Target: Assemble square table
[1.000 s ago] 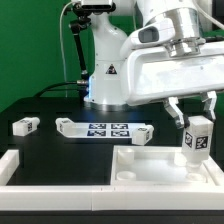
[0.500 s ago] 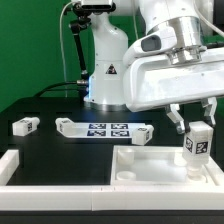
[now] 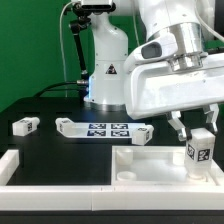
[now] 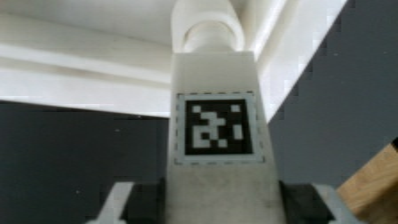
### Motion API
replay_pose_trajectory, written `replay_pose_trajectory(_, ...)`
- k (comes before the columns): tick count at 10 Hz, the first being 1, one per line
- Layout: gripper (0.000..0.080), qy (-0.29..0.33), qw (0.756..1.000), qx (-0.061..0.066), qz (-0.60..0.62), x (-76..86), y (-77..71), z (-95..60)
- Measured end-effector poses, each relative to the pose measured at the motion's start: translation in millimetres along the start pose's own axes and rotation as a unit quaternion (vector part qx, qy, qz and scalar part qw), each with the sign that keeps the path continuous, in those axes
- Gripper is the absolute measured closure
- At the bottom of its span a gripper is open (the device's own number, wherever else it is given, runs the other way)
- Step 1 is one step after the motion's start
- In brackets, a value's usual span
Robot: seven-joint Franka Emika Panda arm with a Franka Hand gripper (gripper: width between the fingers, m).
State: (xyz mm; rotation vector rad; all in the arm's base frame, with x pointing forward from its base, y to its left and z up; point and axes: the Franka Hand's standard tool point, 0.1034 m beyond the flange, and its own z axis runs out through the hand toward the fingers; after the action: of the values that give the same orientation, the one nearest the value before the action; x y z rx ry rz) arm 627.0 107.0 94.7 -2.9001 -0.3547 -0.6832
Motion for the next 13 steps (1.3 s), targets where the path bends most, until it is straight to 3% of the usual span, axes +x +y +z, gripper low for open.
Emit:
replay_pose_trajectory(4, 0.0509, 0.039, 0.999, -0.026, 0.0, -4.4, -3.1, -1.2)
replay_pose_trajectory(6, 0.0509, 0.043, 0.999, -0.032, 0.002, -14.1, -10.5, -0.7)
replay_pose_trajectory(10, 0.0509, 0.046, 0.998, -0.036, 0.003, -14.8, -4.3, -1.5)
replay_pose_trajectory(11, 0.0296, 0.045, 0.998, -0.036, 0.003, -14.9, -4.1, -1.5)
replay_pose_trajectory(12, 0.0296, 0.045, 0.998, -0.036, 0.004, -15.0, -4.0, -1.4)
replay_pose_trajectory(13, 0.018, 0.045, 0.998, -0.036, 0.004, -15.1, -4.0, -1.3)
